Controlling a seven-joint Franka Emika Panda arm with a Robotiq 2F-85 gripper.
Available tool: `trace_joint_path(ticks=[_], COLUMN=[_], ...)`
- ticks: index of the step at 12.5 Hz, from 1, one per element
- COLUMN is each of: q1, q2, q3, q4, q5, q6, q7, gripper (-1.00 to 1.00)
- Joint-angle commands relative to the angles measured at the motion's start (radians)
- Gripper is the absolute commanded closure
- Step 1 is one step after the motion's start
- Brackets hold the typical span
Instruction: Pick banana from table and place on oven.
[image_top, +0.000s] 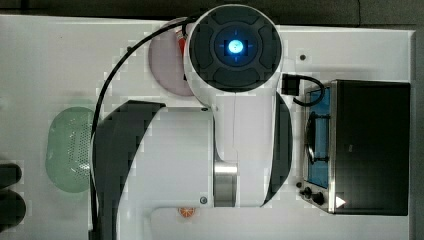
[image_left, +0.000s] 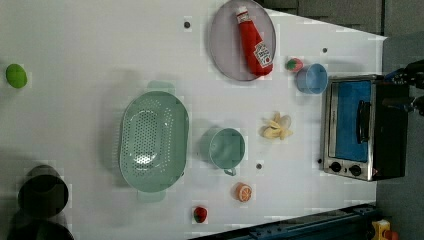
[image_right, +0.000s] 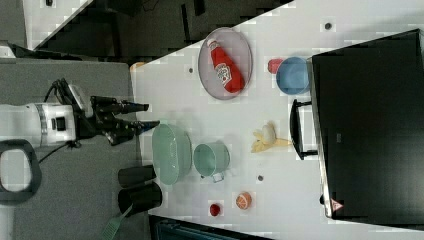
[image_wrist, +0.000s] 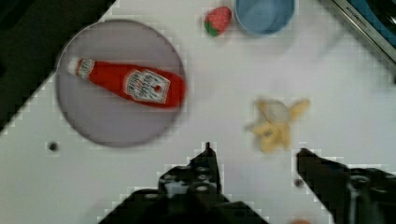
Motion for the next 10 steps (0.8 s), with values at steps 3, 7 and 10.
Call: trace_joint_path(ticks=[3,7,10], q1=[-0.026,-0.026,-0.026], q2=[-0.477,-0.456,-0.398], q3=[-0.037,-0.037,-0.037], q4=[-0.299,-0.316,-0.389], q5=[-0.013,-0.013,-0.013], q6=[-0.165,-0.154,-0.04], q7=[0.072,0.072,0.072], gripper=[-0.99,-1.0,-1.0])
